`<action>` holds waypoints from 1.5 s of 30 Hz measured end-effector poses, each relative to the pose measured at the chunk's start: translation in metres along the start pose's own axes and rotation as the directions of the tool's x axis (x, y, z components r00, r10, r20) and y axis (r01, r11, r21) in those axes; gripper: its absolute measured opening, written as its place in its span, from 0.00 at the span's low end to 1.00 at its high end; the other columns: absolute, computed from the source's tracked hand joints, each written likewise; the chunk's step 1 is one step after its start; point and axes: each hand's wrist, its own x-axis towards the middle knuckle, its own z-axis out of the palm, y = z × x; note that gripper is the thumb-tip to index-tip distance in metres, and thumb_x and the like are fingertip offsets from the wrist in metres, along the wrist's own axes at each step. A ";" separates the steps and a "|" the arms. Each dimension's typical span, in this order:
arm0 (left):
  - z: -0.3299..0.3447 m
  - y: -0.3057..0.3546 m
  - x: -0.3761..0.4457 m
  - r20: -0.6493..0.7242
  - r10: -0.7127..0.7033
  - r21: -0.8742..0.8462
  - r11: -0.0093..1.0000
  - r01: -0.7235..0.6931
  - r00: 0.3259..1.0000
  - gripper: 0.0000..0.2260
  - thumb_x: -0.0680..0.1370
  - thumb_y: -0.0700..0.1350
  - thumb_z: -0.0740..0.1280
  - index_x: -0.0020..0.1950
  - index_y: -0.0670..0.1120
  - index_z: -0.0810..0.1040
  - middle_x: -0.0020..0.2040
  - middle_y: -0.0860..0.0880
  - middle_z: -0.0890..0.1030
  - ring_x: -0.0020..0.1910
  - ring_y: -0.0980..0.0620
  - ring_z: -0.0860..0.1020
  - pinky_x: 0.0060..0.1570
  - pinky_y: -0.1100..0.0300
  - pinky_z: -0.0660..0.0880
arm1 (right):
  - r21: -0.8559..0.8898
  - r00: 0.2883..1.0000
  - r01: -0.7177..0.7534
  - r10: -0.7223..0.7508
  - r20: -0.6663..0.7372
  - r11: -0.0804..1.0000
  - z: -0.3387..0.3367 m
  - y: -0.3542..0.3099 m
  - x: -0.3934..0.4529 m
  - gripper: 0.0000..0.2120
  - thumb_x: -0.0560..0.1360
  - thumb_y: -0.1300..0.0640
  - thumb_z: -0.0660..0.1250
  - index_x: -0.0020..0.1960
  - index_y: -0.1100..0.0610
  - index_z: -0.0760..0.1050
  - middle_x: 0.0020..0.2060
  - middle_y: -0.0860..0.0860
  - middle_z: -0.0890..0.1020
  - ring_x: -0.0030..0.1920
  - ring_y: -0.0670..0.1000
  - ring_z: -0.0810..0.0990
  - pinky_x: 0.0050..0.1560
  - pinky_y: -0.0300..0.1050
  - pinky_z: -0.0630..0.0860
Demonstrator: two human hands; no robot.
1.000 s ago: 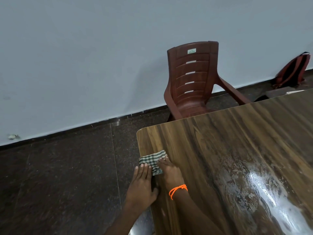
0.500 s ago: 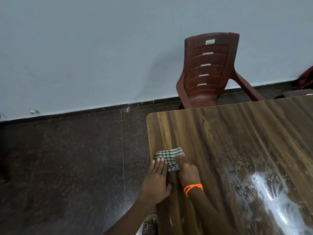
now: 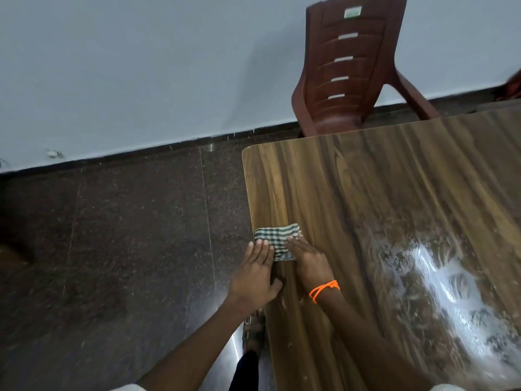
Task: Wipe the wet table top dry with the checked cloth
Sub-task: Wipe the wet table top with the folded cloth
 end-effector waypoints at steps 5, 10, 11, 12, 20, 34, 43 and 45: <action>-0.010 0.010 0.021 -0.035 0.086 0.034 0.996 -0.084 0.996 0.33 0.80 0.58 0.49 0.78 0.38 0.59 0.78 0.40 0.59 0.79 0.44 0.52 0.77 0.47 0.46 | 0.027 0.997 -0.076 0.077 -0.027 0.997 -0.016 0.018 0.007 0.25 0.65 0.72 0.70 0.59 0.56 0.79 0.61 0.54 0.79 0.65 0.56 0.74 0.52 0.51 0.80; -0.018 -0.005 0.031 -0.051 0.051 0.038 0.998 -0.049 0.997 0.33 0.79 0.56 0.43 0.78 0.38 0.59 0.79 0.41 0.58 0.79 0.45 0.52 0.77 0.48 0.45 | 0.013 0.986 -0.158 0.158 -0.053 0.987 -0.009 -0.005 0.028 0.21 0.67 0.73 0.66 0.58 0.58 0.79 0.60 0.56 0.79 0.65 0.60 0.73 0.48 0.56 0.80; -0.017 -0.006 0.027 -0.055 0.040 0.022 0.999 -0.038 0.998 0.33 0.80 0.56 0.42 0.78 0.38 0.59 0.79 0.41 0.58 0.79 0.45 0.52 0.77 0.48 0.45 | 0.008 0.987 -0.154 0.154 -0.040 0.988 -0.007 -0.010 0.027 0.21 0.69 0.72 0.65 0.59 0.59 0.78 0.62 0.56 0.78 0.66 0.61 0.72 0.49 0.56 0.79; -0.015 -0.007 0.022 -0.061 0.026 0.005 1.000 -0.026 0.998 0.33 0.80 0.56 0.42 0.78 0.38 0.59 0.79 0.41 0.58 0.79 0.45 0.51 0.77 0.48 0.45 | 0.006 0.990 -0.143 0.143 -0.015 0.990 -0.005 -0.015 0.024 0.21 0.70 0.71 0.65 0.60 0.59 0.77 0.63 0.57 0.77 0.67 0.61 0.71 0.51 0.56 0.78; 0.009 0.011 -0.047 -0.017 0.029 -0.003 1.000 -0.029 0.999 0.30 0.81 0.55 0.46 0.78 0.38 0.59 0.79 0.41 0.59 0.79 0.45 0.50 0.77 0.47 0.46 | 0.020 0.982 -0.063 0.058 0.177 0.998 -0.006 -0.027 -0.046 0.28 0.66 0.63 0.73 0.66 0.58 0.74 0.68 0.54 0.73 0.71 0.58 0.65 0.57 0.52 0.75; 0.005 0.023 -0.037 0.006 0.018 -0.062 0.998 -0.018 1.000 0.32 0.79 0.55 0.43 0.79 0.39 0.55 0.80 0.41 0.54 0.80 0.46 0.46 0.77 0.50 0.42 | -0.014 0.984 -0.178 0.178 0.026 0.984 -0.004 -0.032 -0.048 0.23 0.69 0.75 0.63 0.61 0.60 0.77 0.63 0.57 0.77 0.67 0.62 0.71 0.50 0.56 0.79; 0.035 0.054 -0.100 -0.013 -0.048 -0.111 0.993 0.046 0.999 0.33 0.75 0.54 0.48 0.77 0.39 0.61 0.78 0.40 0.60 0.79 0.45 0.52 0.77 0.46 0.48 | -0.016 0.989 -0.026 0.028 0.149 1.000 -0.001 -0.028 -0.112 0.21 0.70 0.71 0.64 0.62 0.59 0.77 0.64 0.55 0.76 0.68 0.59 0.70 0.52 0.52 0.78; 0.040 0.068 -0.111 0.024 -0.029 -0.118 0.993 0.032 0.999 0.34 0.74 0.54 0.48 0.78 0.39 0.59 0.79 0.41 0.58 0.79 0.45 0.50 0.77 0.47 0.47 | -0.024 0.989 -0.038 0.041 0.141 0.999 -0.006 -0.021 -0.124 0.26 0.67 0.76 0.64 0.61 0.58 0.78 0.63 0.54 0.77 0.67 0.57 0.71 0.52 0.52 0.79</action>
